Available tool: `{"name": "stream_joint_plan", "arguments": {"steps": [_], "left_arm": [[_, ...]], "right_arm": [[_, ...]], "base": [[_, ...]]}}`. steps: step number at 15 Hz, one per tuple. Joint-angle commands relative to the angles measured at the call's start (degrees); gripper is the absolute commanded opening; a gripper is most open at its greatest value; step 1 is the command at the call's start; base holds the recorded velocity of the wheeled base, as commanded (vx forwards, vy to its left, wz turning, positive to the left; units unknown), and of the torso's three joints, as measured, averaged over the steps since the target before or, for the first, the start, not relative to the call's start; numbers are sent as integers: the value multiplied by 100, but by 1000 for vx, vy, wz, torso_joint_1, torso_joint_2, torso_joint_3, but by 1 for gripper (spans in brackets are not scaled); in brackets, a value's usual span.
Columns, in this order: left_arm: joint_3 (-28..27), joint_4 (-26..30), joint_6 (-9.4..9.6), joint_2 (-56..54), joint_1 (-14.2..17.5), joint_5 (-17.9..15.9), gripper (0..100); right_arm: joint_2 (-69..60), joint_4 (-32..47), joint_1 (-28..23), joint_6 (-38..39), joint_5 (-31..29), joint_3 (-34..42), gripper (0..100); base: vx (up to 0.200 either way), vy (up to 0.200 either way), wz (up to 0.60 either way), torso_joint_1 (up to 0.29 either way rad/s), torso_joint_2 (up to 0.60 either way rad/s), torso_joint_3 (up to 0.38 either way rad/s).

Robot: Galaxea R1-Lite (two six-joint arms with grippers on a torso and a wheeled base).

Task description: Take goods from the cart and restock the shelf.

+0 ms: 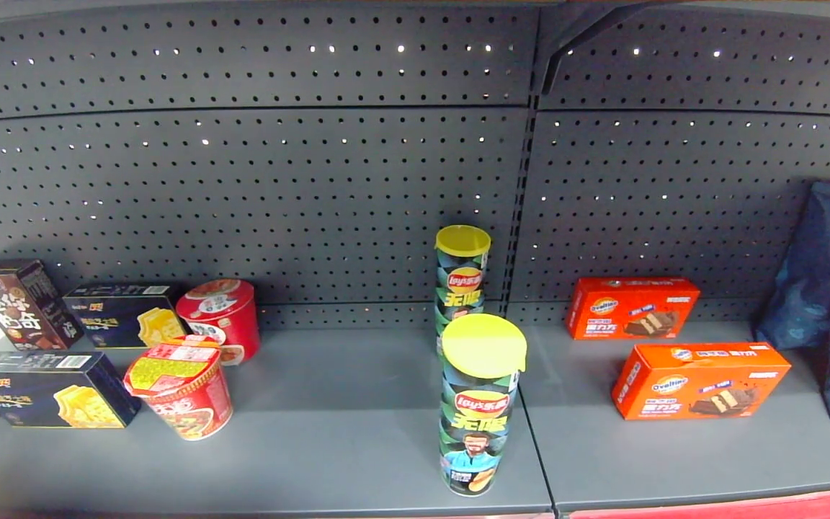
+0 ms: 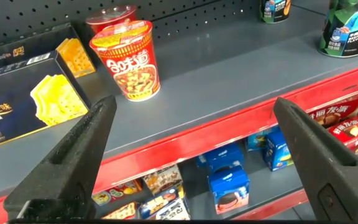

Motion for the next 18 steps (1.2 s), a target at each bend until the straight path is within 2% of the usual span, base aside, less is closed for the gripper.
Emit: {"name": "stream_joint_plan", "arguments": {"steps": [1, 2, 7, 8, 10, 11, 13, 18], "left_arm": [[0, -1, -3, 29, -2, -10, 100], [0, 8, -12, 29, -2, -10, 100], [0, 8, -20, 29, -2, -133, 100], [0, 8, -179, 29, -2, -133, 100], [0, 8, -249, 29, -2, -133, 100], [0, 8, -249, 29, -2, -133, 100], [0, 8, -249, 29, -2, -133, 100], [0, -1, -231, 29, -2, -89, 100]], "right_arm": [[2, 136, 98, -232, 264, 42, 100], [2, 154, 344, -337, 378, 34, 100], [2, 127, 204, -328, 414, 42, 100], [2, 127, 204, -328, 414, 42, 100], [2, 110, 212, -328, 396, 51, 100], [2, 119, 476, -328, 378, 51, 100], [2, 101, 1531, -328, 378, 51, 100], [29, 145, 1768, -355, 387, 42, 100]], "base": [[0, 0, 0, 0, 0, 0], [0, 0, 0, 0, 0, 0], [0, 0, 0, 0, 0, 0], [0, 0, 0, 0, 0, 0], [0, 0, 0, 0, 0, 0], [0, 0, 0, 0, 0, 0], [0, 0, 0, 0, 0, 0], [0, 0, 0, 0, 0, 0]]}}
